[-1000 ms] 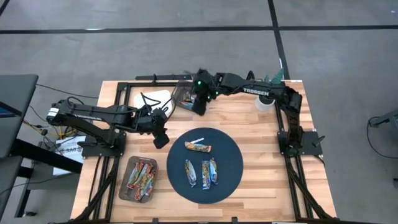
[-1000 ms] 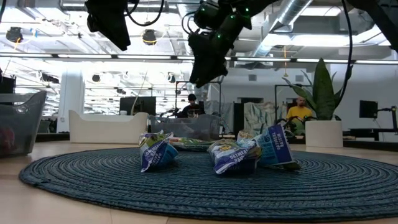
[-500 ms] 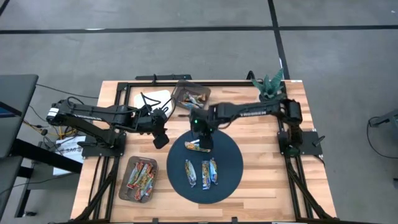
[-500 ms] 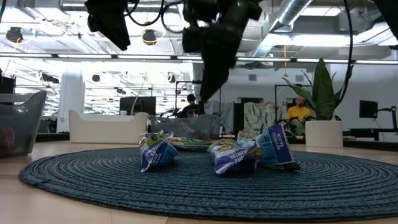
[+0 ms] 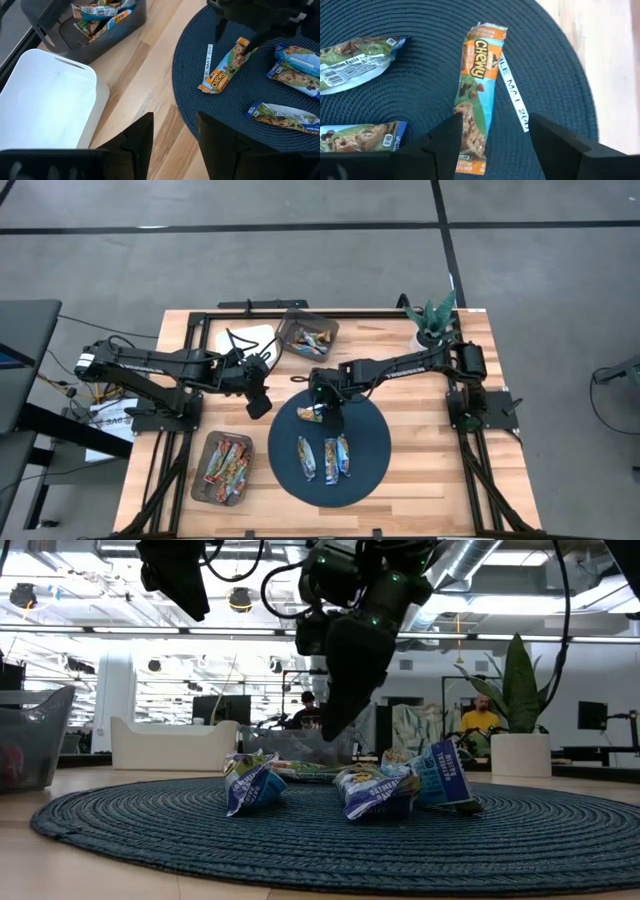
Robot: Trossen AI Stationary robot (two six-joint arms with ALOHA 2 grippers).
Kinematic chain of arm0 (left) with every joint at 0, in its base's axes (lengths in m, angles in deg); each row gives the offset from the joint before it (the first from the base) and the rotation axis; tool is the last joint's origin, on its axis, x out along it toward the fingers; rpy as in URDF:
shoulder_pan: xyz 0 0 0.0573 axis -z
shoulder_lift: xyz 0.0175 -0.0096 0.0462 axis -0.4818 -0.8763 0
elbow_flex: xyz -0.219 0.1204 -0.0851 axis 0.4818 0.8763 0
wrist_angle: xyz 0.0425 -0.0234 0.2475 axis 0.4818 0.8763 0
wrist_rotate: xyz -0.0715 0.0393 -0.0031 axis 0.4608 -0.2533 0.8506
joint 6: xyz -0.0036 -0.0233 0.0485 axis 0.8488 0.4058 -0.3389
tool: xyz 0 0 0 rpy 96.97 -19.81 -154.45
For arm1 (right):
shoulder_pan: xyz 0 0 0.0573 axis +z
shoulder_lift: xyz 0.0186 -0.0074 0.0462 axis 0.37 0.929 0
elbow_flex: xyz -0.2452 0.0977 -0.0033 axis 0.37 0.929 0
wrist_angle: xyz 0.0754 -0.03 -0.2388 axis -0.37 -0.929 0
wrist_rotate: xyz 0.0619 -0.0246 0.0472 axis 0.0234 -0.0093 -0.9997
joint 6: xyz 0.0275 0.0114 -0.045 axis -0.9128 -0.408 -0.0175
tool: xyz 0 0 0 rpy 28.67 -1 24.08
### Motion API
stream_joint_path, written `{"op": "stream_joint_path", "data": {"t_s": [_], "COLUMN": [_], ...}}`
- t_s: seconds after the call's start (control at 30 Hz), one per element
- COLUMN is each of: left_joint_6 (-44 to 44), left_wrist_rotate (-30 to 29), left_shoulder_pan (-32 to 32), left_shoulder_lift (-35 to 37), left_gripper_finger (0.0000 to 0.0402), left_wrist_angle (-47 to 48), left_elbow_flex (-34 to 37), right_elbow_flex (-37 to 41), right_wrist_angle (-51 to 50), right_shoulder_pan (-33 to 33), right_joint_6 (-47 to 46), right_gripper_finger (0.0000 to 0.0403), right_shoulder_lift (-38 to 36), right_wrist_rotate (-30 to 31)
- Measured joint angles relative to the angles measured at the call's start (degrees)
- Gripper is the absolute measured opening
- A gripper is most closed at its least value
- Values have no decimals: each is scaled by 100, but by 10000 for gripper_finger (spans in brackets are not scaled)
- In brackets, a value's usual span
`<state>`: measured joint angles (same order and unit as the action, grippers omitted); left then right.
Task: Pick and place Granola Bars by type
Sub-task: Put the yellow granola bar into the top black bin
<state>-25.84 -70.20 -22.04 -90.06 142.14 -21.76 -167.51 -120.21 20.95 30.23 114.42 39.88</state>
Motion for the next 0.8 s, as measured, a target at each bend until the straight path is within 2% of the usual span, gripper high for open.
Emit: {"op": "stream_joint_path", "data": {"t_s": [0.3,0.47,0.53,0.6,0.67,0.8], "left_joint_6": [0,2,2,4,4,4], "left_wrist_rotate": [0,0,1,0,4,10], "left_shoulder_pan": [0,0,0,0,0,0], "left_shoulder_lift": [0,0,0,4,0,-2], "left_gripper_finger": [141,141,141,141,141,141], "left_wrist_angle": [0,2,4,7,4,14], "left_elbow_flex": [0,0,0,-2,-2,-2], "right_elbow_flex": [165,184,110,151,39,21], "right_wrist_angle": [379,364,654,414,677,437], "right_shoulder_pan": [179,235,230,225,195,175], "right_joint_6": [-12,-50,-30,-34,-56,-52], "right_gripper_finger": [219,219,219,219,219,217], "right_shoulder_lift": [1,292,496,570,711,721], "right_wrist_rotate": [-13,-15,14,51,37,-6]}}
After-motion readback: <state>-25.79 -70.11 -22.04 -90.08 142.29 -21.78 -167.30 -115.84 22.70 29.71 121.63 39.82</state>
